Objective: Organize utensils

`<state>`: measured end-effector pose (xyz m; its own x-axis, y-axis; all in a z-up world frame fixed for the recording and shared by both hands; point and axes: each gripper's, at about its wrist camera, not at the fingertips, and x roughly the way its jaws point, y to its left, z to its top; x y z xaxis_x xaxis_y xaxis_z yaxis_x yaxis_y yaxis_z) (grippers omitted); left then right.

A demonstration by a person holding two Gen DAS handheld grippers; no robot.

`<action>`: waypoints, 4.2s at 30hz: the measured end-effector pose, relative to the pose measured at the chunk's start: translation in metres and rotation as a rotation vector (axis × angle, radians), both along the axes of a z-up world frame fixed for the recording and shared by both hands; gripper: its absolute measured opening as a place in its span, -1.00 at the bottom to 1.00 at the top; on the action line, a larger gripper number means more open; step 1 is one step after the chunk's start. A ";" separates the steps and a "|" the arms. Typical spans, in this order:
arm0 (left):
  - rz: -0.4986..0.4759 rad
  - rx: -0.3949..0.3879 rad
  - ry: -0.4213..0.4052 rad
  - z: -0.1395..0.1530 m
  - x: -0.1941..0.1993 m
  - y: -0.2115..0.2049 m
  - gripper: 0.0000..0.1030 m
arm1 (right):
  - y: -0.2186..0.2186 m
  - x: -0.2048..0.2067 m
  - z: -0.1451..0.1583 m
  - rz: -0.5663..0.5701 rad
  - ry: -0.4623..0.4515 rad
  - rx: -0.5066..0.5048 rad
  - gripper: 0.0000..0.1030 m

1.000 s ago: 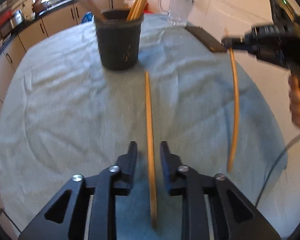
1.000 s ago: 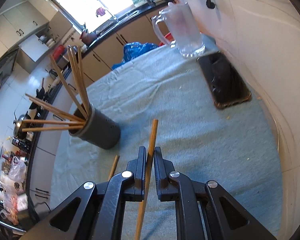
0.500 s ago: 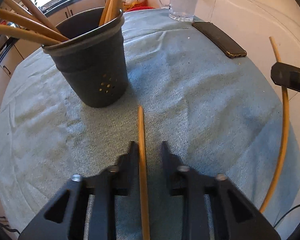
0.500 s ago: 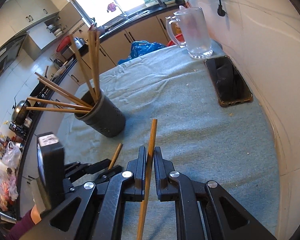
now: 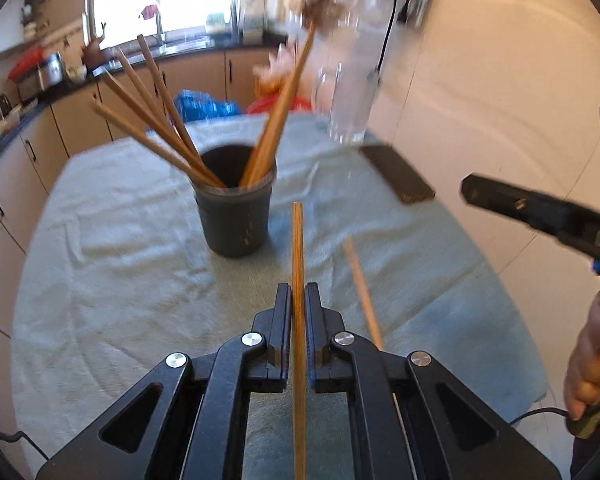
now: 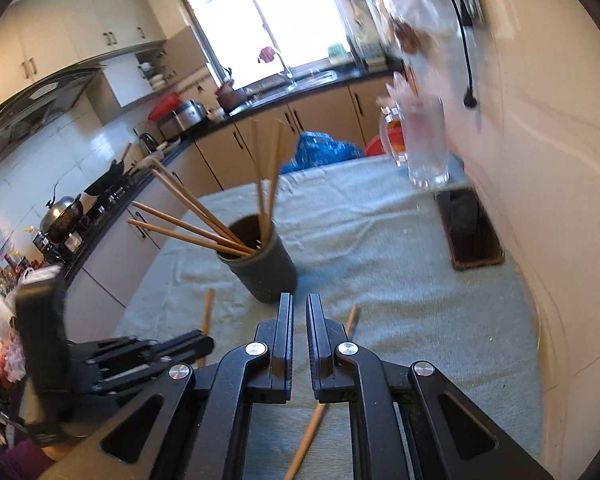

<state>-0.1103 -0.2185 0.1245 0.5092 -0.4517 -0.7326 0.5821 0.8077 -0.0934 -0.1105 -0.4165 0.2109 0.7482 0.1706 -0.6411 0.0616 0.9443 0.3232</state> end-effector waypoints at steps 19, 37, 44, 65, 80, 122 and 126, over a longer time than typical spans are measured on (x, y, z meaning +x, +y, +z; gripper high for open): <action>0.020 -0.030 -0.016 0.004 -0.002 0.009 -0.88 | 0.004 0.097 -0.138 -0.049 0.423 -0.146 -0.54; 0.011 -0.083 -0.137 0.041 -0.035 0.021 -0.88 | 0.013 0.016 -0.025 -0.046 0.064 -0.092 -0.88; 0.019 -0.108 -0.163 0.053 -0.049 0.028 -0.88 | 0.022 -0.013 0.010 -0.034 -0.042 -0.125 -0.88; 0.055 -0.171 -0.183 0.096 -0.017 0.040 -0.88 | 0.034 -0.005 0.059 -0.018 -0.159 -0.176 -0.88; 0.131 -0.243 -0.318 0.165 0.044 0.026 -0.88 | 0.053 0.049 0.131 0.006 -0.276 -0.215 -0.87; 0.175 -0.060 -0.132 0.058 0.139 -0.014 -0.85 | 0.046 0.134 0.025 -0.015 -0.129 -0.115 -0.87; 0.175 -0.050 -0.111 0.051 0.140 -0.013 -0.85 | 0.046 0.134 0.026 -0.015 -0.129 -0.114 -0.86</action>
<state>0.0295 -0.2313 0.1760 0.6598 -0.3832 -0.6464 0.4419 0.8936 -0.0788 0.0238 -0.3701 0.2365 0.8277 0.0906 -0.5538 0.0409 0.9745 0.2206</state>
